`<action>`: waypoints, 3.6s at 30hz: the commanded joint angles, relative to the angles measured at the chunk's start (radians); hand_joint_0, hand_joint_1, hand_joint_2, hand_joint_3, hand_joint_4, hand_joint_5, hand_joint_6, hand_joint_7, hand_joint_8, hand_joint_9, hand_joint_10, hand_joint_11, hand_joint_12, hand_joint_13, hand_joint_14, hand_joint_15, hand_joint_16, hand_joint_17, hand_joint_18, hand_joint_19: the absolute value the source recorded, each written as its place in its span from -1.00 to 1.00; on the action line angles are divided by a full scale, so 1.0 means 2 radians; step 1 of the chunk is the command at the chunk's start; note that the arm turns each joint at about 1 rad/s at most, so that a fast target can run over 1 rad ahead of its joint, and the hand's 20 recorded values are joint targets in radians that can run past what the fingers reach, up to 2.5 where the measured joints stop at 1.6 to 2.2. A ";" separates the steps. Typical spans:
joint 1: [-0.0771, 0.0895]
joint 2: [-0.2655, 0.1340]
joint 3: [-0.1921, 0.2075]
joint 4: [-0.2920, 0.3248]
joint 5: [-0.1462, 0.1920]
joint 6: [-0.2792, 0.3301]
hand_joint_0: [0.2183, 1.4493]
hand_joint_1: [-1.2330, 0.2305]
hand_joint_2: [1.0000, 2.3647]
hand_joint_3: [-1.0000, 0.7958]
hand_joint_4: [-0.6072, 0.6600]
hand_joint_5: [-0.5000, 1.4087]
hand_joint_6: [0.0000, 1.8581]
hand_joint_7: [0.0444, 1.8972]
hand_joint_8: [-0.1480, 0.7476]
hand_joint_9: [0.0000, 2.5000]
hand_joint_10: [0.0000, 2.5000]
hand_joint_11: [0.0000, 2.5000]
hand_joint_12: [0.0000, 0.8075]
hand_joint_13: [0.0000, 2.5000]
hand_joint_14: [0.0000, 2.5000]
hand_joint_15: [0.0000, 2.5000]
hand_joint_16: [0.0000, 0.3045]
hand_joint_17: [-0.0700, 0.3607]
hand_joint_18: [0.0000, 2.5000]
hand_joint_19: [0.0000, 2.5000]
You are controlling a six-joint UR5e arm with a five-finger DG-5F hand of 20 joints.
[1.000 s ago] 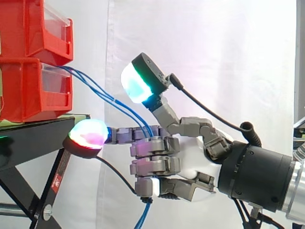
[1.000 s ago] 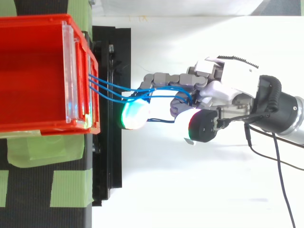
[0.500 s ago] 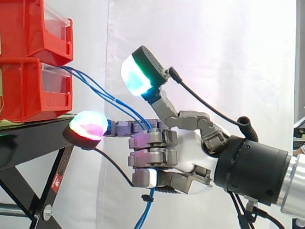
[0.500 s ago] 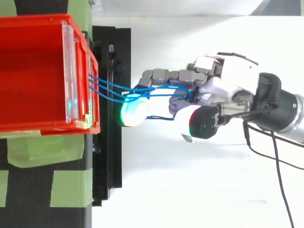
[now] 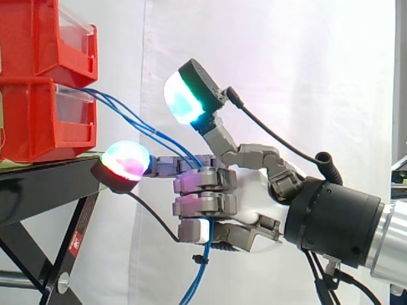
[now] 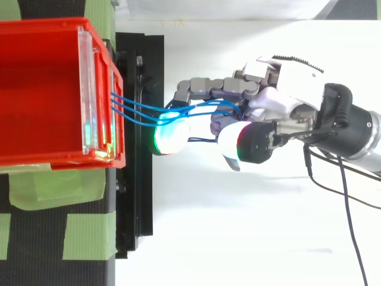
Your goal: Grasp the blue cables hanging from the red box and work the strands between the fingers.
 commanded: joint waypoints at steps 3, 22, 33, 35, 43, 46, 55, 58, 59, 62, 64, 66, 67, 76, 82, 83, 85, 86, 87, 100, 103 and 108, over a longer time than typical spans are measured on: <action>-0.003 0.000 0.001 0.000 -0.002 0.000 -0.08 -0.18 -1.00 -1.00 0.39 -0.29 -0.79 0.36 0.28 -0.15 1.00 1.00 0.32 0.04 1.00 0.38 -0.59 -0.02 0.30 -0.42; -0.010 0.000 0.015 -0.008 0.001 -0.005 -0.07 -0.18 -1.00 -1.00 0.39 -0.28 -0.78 0.36 0.28 -0.15 1.00 1.00 0.30 0.03 1.00 0.37 -0.60 -0.04 0.30 -0.41; -0.013 0.000 0.025 -0.017 -0.001 -0.006 -0.06 -0.18 -1.00 -0.98 0.39 -0.27 -0.78 0.36 0.28 -0.15 1.00 1.00 0.30 0.03 1.00 0.38 -0.60 -0.05 0.30 -0.40; -0.014 0.000 0.026 -0.021 -0.001 -0.006 -0.06 -0.17 -1.00 -0.98 0.40 -0.27 -0.78 0.36 0.28 -0.15 1.00 1.00 0.29 0.03 1.00 0.36 -0.60 -0.03 0.30 -0.40; -0.016 0.000 0.031 -0.031 -0.002 -0.005 -0.04 -0.17 -0.99 -0.91 0.39 -0.27 -0.77 0.37 0.28 -0.15 1.00 1.00 0.28 0.02 1.00 0.36 -0.61 -0.05 0.29 -0.39; -0.016 0.000 0.031 -0.031 -0.002 -0.005 -0.04 -0.17 -0.99 -0.89 0.39 -0.27 -0.76 0.36 0.28 -0.15 1.00 1.00 0.28 0.02 1.00 0.36 -0.61 -0.05 0.29 -0.38; -0.017 0.013 0.031 -0.047 -0.002 -0.012 -0.01 -0.16 -0.99 -0.84 0.38 -0.27 -0.72 0.37 0.27 -0.15 1.00 1.00 0.29 0.02 1.00 0.37 -0.61 -0.06 0.29 -0.37; -0.016 0.014 0.031 -0.056 -0.002 -0.012 0.00 -0.16 -0.99 -0.84 0.38 -0.27 -0.70 0.36 0.28 -0.15 1.00 1.00 0.29 0.02 1.00 0.37 -0.61 -0.06 0.29 -0.38; -0.017 0.014 0.031 -0.060 -0.002 -0.012 0.00 -0.16 -0.99 -0.84 0.38 -0.27 -0.69 0.36 0.27 -0.15 1.00 1.00 0.29 0.02 1.00 0.37 -0.61 -0.06 0.29 -0.37; -0.017 0.014 0.031 -0.063 -0.002 -0.012 0.00 -0.16 -0.99 -0.84 0.38 -0.27 -0.68 0.36 0.27 -0.15 1.00 1.00 0.29 0.02 1.00 0.38 -0.61 -0.06 0.29 -0.36; -0.016 0.013 0.031 -0.064 -0.002 -0.012 0.01 -0.16 -0.99 -0.83 0.37 -0.27 -0.67 0.36 0.27 -0.15 1.00 1.00 0.28 0.02 1.00 0.38 -0.61 -0.06 0.29 -0.37; -0.017 0.014 0.031 -0.064 -0.002 -0.012 0.01 -0.16 -0.99 -0.83 0.37 -0.27 -0.66 0.35 0.27 -0.15 1.00 1.00 0.28 0.02 1.00 0.36 -0.62 -0.07 0.29 -0.37; -0.016 0.013 0.031 -0.064 -0.002 -0.012 0.01 -0.16 -0.99 -0.82 0.38 -0.27 -0.66 0.35 0.27 -0.15 1.00 1.00 0.28 0.02 1.00 0.38 -0.62 -0.08 0.29 -0.37; -0.016 0.014 0.031 -0.064 -0.004 -0.012 0.04 -0.15 -0.99 -0.81 0.38 -0.27 -0.59 0.33 0.27 -0.14 1.00 1.00 0.28 0.03 1.00 0.38 -0.62 -0.08 0.30 -0.34; -0.017 0.014 0.031 -0.064 -0.004 -0.012 0.06 -0.15 -0.99 -0.79 0.37 -0.27 -0.56 0.34 0.28 -0.13 1.00 1.00 0.26 0.03 1.00 0.38 -0.63 -0.08 0.30 -0.35; -0.017 0.014 0.031 -0.064 -0.004 -0.012 0.06 -0.15 -0.99 -0.79 0.38 -0.27 -0.56 0.33 0.29 -0.13 1.00 1.00 0.29 0.03 1.00 0.39 -0.63 -0.08 0.30 -0.35; -0.016 0.014 0.031 -0.064 -0.004 -0.012 0.05 -0.15 -0.99 -0.81 0.37 -0.27 -0.57 0.33 0.29 -0.13 1.00 1.00 0.29 0.03 1.00 0.39 -0.62 -0.07 0.30 -0.34; -0.016 0.014 0.031 -0.064 -0.004 -0.012 0.04 -0.15 -0.99 -0.81 0.38 -0.27 -0.59 0.33 0.29 -0.14 1.00 1.00 0.29 0.03 1.00 0.39 -0.62 -0.07 0.30 -0.35; -0.016 0.014 0.031 -0.064 -0.004 -0.012 0.04 -0.15 -0.99 -0.82 0.38 -0.27 -0.61 0.33 0.29 -0.14 1.00 1.00 0.28 0.03 1.00 0.39 -0.62 -0.07 0.30 -0.35; -0.017 0.014 0.032 -0.064 -0.001 -0.039 0.01 -0.15 -0.99 -0.85 0.38 -0.26 -0.68 0.35 0.29 -0.15 1.00 1.00 0.30 0.02 1.00 0.39 -0.62 -0.06 0.29 -0.37; -0.017 0.014 0.033 -0.064 -0.001 -0.041 0.01 -0.15 -0.99 -0.84 0.38 -0.26 -0.68 0.35 0.28 -0.15 1.00 1.00 0.28 0.02 1.00 0.39 -0.62 -0.07 0.29 -0.35; -0.018 0.014 0.038 -0.064 -0.001 -0.041 0.02 -0.15 -0.99 -0.83 0.38 -0.26 -0.67 0.36 0.27 -0.15 1.00 1.00 0.28 0.02 1.00 0.39 -0.62 -0.06 0.29 -0.37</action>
